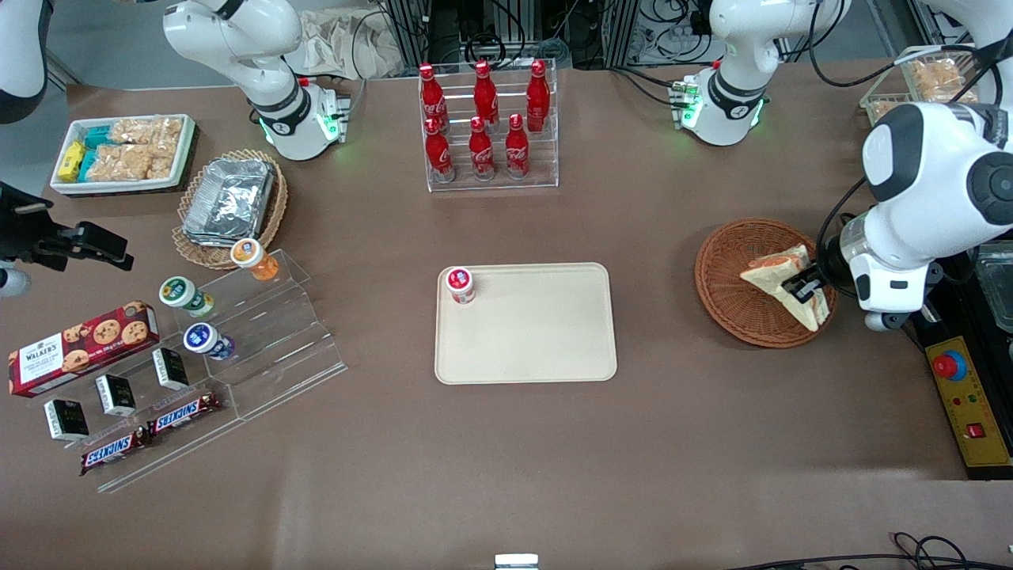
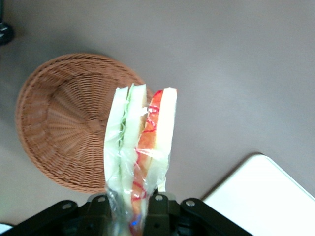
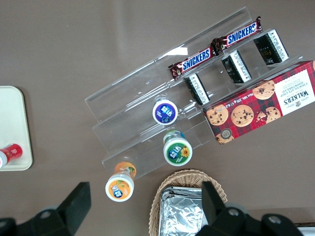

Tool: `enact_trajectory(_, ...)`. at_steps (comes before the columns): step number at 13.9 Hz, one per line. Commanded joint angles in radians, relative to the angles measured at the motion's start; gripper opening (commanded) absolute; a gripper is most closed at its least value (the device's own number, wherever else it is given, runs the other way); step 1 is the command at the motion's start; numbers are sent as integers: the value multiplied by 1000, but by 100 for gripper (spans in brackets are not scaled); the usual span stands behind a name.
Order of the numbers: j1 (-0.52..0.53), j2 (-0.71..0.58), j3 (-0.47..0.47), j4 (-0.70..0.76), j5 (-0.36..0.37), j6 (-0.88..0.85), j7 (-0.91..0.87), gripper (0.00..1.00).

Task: Place sandwich from basket to tray
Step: 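Lift the sandwich out of the basket with the left gripper, then carry the sandwich over the beige tray and lower it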

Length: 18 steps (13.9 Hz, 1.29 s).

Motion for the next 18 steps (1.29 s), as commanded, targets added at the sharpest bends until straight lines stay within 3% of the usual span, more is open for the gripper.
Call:
enact_trajectory(1,1,60,-85,111,16,-33,-21,19)
enact_trajectory(3,0,88,-150,151,19,-33,-19,19)
enact_trajectory(7,-52,149,-240,175,114,-22,-13,19)
enact_trajectory(13,-225,359,-239,223,122,116,-13,23)
enact_trajectory(16,-270,450,-241,222,203,180,-14,26)
enact_trajectory(18,-282,493,-241,219,215,208,-13,26)
